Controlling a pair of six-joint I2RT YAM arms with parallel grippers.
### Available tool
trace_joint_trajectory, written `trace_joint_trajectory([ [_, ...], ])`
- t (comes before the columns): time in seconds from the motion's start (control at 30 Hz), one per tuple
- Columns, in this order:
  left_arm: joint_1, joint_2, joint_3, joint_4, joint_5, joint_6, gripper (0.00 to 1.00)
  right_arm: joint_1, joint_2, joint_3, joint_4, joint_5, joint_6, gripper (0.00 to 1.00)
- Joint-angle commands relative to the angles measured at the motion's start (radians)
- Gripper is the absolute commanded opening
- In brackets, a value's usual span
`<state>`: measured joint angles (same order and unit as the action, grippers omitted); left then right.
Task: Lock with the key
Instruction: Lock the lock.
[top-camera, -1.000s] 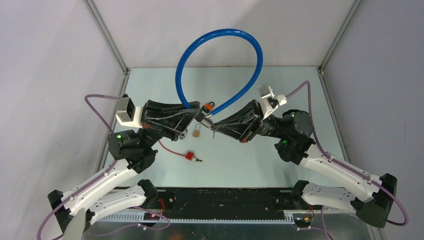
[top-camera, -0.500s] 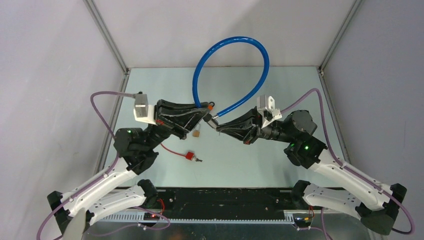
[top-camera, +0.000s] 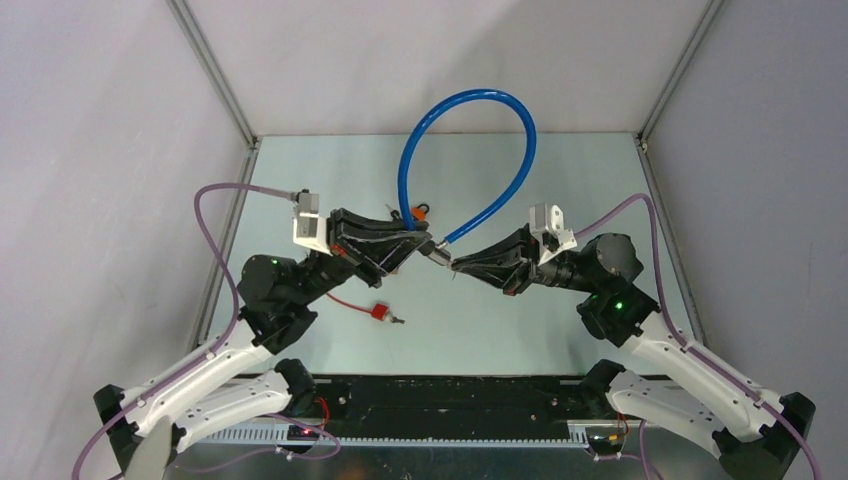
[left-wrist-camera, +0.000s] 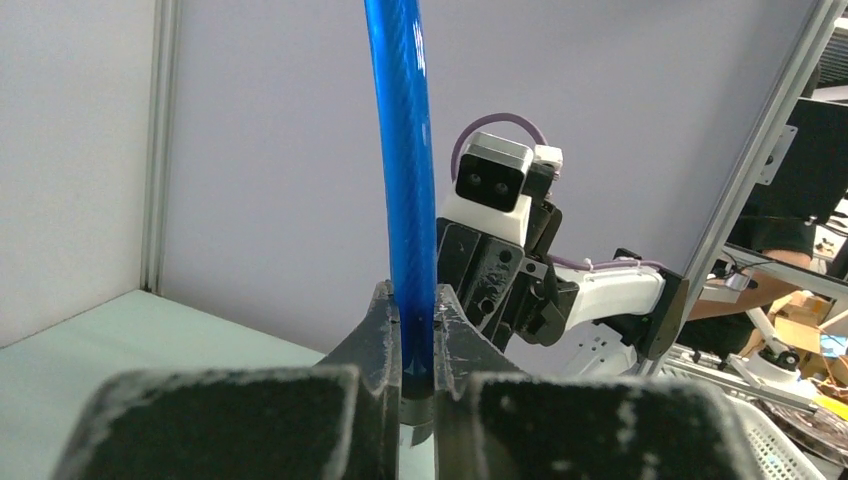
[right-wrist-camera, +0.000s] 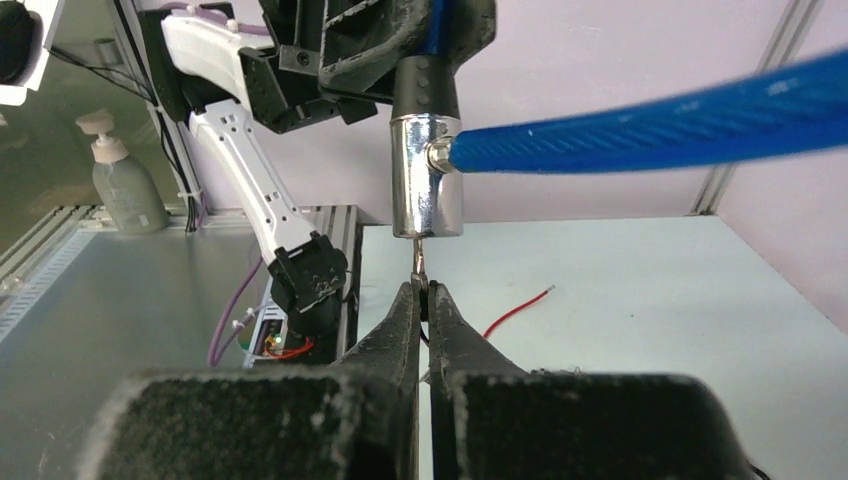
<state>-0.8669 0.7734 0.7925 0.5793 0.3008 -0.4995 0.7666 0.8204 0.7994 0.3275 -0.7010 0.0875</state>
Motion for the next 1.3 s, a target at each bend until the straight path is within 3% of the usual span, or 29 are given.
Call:
trace_joint_trajectory([
  [0.0,0.019,-0.121,0.06,0.32,-0.107,0.042,0.0,-0.057,-0.002,-0.055,-0.074,-0.026,0.08,0.0],
  [0.23,0.018,-0.109,0.079,0.314,-0.025,0.049,0.0,-0.087,0.045,-0.022,-0.11,-0.317,0.073,0.0],
  [0.33,0.018,-0.113,0.083,0.303,-0.02,0.053,0.0,-0.087,0.045,-0.01,-0.199,-0.205,0.043,0.0],
  [0.47,0.017,-0.106,0.086,0.301,0.015,0.052,0.0,-0.089,0.052,-0.01,-0.148,-0.103,0.105,0.0],
  [0.6,0.017,-0.095,0.091,0.301,0.047,0.051,0.0,-0.077,0.054,-0.009,-0.027,-0.097,0.209,0.47],
  [0.67,0.017,-0.09,0.093,0.301,0.059,0.05,0.0,-0.052,0.046,-0.01,0.032,-0.091,0.241,0.6],
  [0.8,0.017,-0.078,0.091,0.301,0.079,0.039,0.0,0.031,0.017,-0.009,0.138,-0.014,0.222,0.7],
  [1.07,0.018,-0.047,0.088,0.303,0.119,-0.012,0.0,0.121,0.064,0.005,0.411,0.113,0.247,0.77],
  [1.27,0.018,-0.023,0.091,0.319,0.144,-0.045,0.0,0.166,0.131,0.094,0.38,0.098,0.189,0.81],
])
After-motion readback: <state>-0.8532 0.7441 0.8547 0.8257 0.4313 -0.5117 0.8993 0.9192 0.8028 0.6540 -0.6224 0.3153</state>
